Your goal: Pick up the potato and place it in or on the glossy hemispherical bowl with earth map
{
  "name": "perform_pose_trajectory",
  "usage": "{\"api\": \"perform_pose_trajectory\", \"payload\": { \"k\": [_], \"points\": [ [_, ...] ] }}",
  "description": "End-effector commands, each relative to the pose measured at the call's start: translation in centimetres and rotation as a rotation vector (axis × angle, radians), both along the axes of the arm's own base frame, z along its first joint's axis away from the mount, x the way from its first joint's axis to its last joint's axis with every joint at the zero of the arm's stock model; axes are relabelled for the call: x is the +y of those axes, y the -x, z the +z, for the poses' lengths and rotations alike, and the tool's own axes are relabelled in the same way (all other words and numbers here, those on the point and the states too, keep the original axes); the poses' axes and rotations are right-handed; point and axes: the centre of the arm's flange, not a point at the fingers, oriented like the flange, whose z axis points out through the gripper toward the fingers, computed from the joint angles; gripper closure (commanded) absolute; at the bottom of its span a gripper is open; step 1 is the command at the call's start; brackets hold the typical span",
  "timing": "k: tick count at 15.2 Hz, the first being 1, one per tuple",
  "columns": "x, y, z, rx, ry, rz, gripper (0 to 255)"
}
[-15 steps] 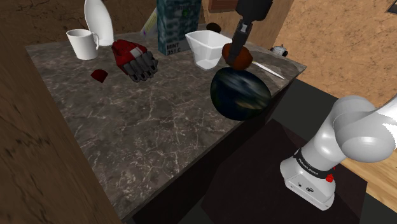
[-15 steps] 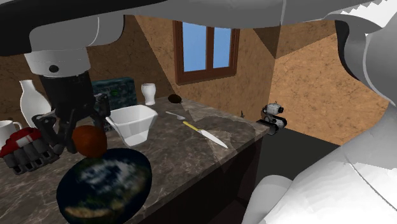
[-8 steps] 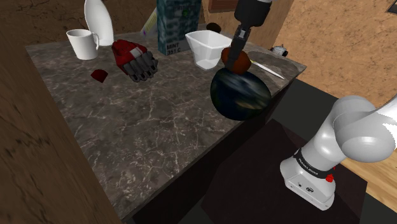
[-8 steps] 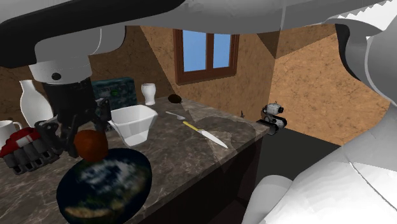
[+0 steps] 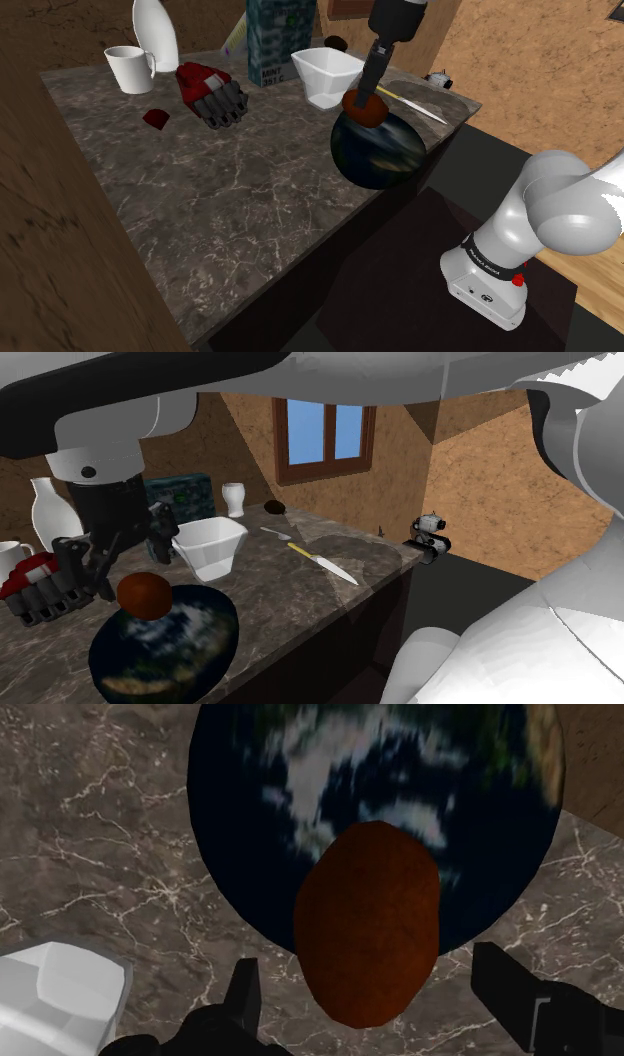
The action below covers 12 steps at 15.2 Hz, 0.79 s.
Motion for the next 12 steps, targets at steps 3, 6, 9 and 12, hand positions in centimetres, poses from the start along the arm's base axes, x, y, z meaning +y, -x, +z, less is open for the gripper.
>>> {"api": "perform_pose_trajectory", "payload": {
  "k": [3, 6, 9, 12],
  "points": [
    [0.1, 0.5, 3.9, 0.0, 0.0, 0.0, 0],
    [0.1, 0.7, 5.0, 0.0, 0.0, 0.0, 0],
    [0.1, 0.7, 5.0, 0.0, 0.0, 0.0, 0],
    [0.1, 0.7, 5.0, 0.0, 0.0, 0.0, 0]
  ]
}}
